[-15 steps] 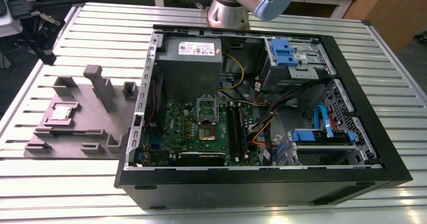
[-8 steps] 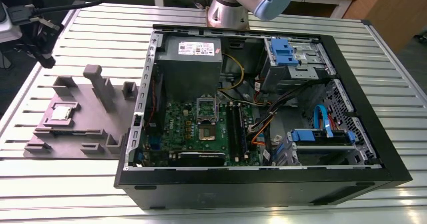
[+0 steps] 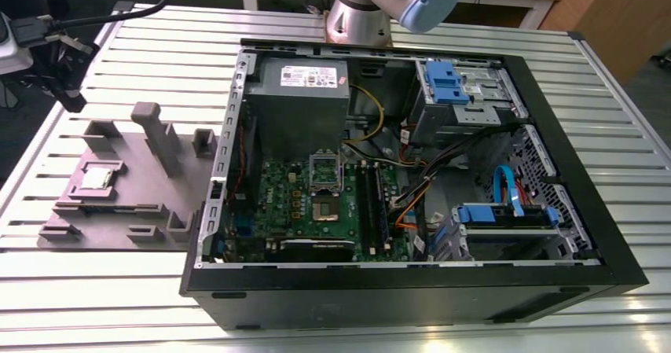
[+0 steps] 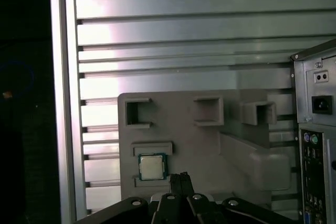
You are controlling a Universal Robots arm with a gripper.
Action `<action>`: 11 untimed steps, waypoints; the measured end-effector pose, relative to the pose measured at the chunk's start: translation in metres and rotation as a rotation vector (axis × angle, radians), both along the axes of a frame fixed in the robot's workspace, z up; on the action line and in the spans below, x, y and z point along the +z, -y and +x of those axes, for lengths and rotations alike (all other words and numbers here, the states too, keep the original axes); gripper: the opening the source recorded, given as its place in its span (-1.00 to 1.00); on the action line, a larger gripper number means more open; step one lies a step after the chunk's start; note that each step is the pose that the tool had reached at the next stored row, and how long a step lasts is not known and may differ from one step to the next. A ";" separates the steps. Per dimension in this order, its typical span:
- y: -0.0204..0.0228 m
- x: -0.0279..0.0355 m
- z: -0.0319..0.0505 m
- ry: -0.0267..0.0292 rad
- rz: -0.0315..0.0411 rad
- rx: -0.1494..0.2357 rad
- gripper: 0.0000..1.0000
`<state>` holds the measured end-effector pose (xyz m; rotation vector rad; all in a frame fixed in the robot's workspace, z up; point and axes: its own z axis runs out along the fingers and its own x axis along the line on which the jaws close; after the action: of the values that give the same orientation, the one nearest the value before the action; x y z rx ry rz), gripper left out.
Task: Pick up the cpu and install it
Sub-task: 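Reach for the cpu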
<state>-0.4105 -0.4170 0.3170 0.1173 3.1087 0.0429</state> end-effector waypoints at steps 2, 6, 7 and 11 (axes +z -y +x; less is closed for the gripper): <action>0.0005 -0.0011 -0.0003 -0.0001 -0.0001 0.000 -0.80; 0.0013 -0.0034 -0.0007 -0.0001 -0.0001 0.000 -0.80; 0.0015 -0.0040 -0.0008 -0.0001 -0.0001 0.000 -0.80; 0.0025 -0.0062 -0.0013 -0.0001 -0.0001 0.000 -0.80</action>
<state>-0.4118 -0.4196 0.3108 0.1173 3.1088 0.0428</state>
